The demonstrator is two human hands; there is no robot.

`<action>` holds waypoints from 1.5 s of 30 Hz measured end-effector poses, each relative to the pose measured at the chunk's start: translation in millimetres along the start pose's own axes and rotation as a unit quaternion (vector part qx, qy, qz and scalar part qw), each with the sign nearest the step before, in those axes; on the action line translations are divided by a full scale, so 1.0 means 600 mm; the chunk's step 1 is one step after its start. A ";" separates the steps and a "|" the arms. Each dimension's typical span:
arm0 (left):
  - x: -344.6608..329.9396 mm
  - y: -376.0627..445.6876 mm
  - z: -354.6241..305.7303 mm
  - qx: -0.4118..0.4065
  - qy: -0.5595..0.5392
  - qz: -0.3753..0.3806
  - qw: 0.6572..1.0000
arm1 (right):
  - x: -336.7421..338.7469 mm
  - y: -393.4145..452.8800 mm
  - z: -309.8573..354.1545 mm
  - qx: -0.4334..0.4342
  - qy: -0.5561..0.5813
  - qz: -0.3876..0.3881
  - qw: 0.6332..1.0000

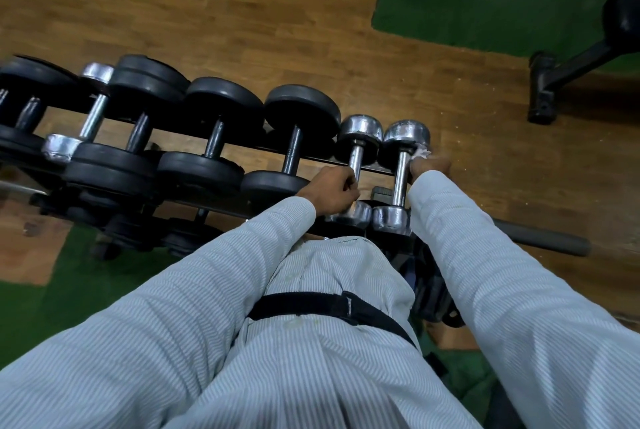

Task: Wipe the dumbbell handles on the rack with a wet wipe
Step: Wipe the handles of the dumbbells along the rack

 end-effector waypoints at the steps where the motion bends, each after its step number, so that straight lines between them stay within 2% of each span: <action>1: 0.001 0.000 -0.001 0.000 0.001 0.000 1.000 | -0.013 0.031 -0.012 -0.028 0.021 0.029 0.999; 3: 0.001 0.002 -0.002 0.003 -0.002 0.001 1.000 | -0.007 0.023 -0.017 -0.079 0.069 0.105 0.989; 5: 0.003 0.002 -0.004 0.004 -0.003 0.003 1.000 | 0.028 -0.075 0.009 -0.112 0.078 0.174 0.975; 8: 0.002 0.003 -0.004 0.002 -0.004 0.002 1.000 | 0.029 -0.106 0.021 -0.106 0.065 0.246 0.961; 13: 0.002 0.005 0.001 0.005 -0.008 0.003 1.000 | 0.005 -0.106 0.023 -0.091 -0.019 0.283 0.955; 17: 0.002 0.005 0.001 0.010 -0.016 0.004 1.000 | -0.020 -0.109 0.002 -0.059 -0.022 0.183 0.981; 20: -0.001 0.003 0.002 0.011 -0.020 0.001 1.000 | -0.010 -0.105 -0.015 0.022 -0.069 0.012 0.997; 22: -0.003 0.001 0.003 0.010 -0.023 0.000 1.000 | -0.003 -0.112 -0.014 0.109 -0.103 -0.065 0.987; 25: -0.005 -0.002 0.004 0.006 -0.022 -0.001 1.000 | 0.011 -0.135 0.002 0.207 -0.145 -0.115 0.961; 34: -0.005 -0.001 0.004 0.004 -0.039 -0.007 0.999 | 0.044 -0.138 0.003 0.322 -0.096 -0.128 0.933; 39: -0.008 -0.002 0.003 0.006 -0.036 -0.006 0.999 | 0.059 -0.133 0.017 0.337 -0.200 -0.155 0.907; 41: -0.009 -0.001 0.002 0.007 -0.035 -0.008 0.999 | 0.071 -0.122 0.015 0.344 -0.220 -0.127 0.904; 45: -0.012 0.000 0.001 0.013 -0.033 -0.012 0.999 | 0.102 -0.115 -0.002 0.359 -0.205 -0.025 0.910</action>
Point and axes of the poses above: each hand's wrist, its own y-axis towards the middle knuckle, its own x-axis out of the back of the hand, z = x × y, the point moved 2 cm from there along y, towards the middle knuckle, and after that the axes turned 12 degrees about -z, right-handed, at the moved point
